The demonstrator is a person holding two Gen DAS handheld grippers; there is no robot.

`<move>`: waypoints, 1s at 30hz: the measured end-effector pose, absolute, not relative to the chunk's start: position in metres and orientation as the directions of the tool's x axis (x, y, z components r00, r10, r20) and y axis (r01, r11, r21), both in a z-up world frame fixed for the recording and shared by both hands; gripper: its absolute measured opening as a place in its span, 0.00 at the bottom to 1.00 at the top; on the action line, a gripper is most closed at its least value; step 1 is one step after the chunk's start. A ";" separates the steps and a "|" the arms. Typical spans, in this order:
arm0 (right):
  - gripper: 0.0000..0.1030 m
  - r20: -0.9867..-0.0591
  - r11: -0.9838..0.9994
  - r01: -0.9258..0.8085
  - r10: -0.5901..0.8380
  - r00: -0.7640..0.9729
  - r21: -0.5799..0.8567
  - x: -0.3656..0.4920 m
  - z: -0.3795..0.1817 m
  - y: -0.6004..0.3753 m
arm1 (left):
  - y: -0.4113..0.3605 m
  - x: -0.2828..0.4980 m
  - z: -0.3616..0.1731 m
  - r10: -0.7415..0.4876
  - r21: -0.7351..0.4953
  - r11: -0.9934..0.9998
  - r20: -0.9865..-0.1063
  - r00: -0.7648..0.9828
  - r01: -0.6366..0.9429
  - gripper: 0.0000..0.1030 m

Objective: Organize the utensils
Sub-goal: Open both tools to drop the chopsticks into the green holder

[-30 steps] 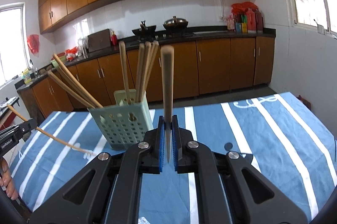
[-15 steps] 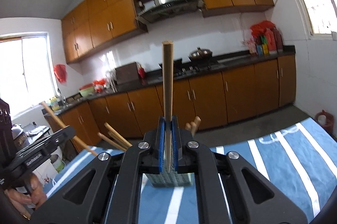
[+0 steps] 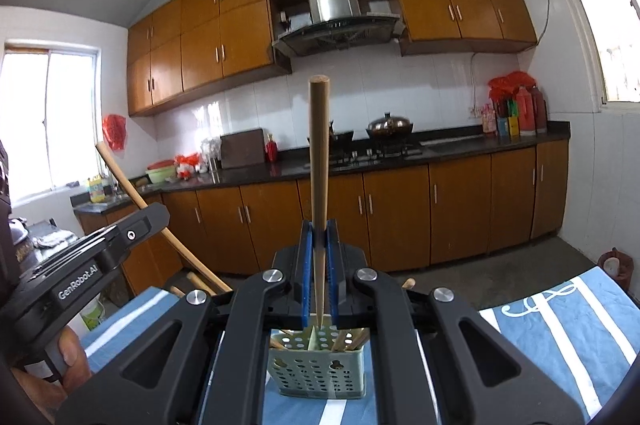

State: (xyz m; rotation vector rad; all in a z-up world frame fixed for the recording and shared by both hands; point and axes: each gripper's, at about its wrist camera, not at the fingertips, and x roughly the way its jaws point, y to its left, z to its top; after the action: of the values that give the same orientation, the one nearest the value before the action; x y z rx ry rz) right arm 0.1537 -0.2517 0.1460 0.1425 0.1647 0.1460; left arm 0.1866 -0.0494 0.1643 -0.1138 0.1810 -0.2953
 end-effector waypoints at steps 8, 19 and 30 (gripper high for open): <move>0.07 -0.229 0.977 -0.118 0.157 0.961 0.175 0.178 0.125 -0.252 | -0.050 0.213 0.143 -0.291 -0.135 0.954 -0.197 0.936 0.268 0.07; 0.25 -0.262 0.978 -0.114 0.157 0.952 0.172 0.179 0.121 -0.247 | -0.040 0.225 0.139 -0.290 -0.173 0.951 -0.214 0.933 0.256 0.21; 0.34 -0.230 0.982 -0.109 0.143 0.963 0.156 0.159 0.131 -0.250 | -0.018 0.201 0.150 -0.273 -0.195 0.952 -0.184 0.944 0.237 0.28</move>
State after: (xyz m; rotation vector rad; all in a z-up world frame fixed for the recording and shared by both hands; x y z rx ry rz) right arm 0.1586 -0.2496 0.1306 0.1428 0.2428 0.1278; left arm 0.2014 -0.0176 0.1497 -0.1719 0.2106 -0.2608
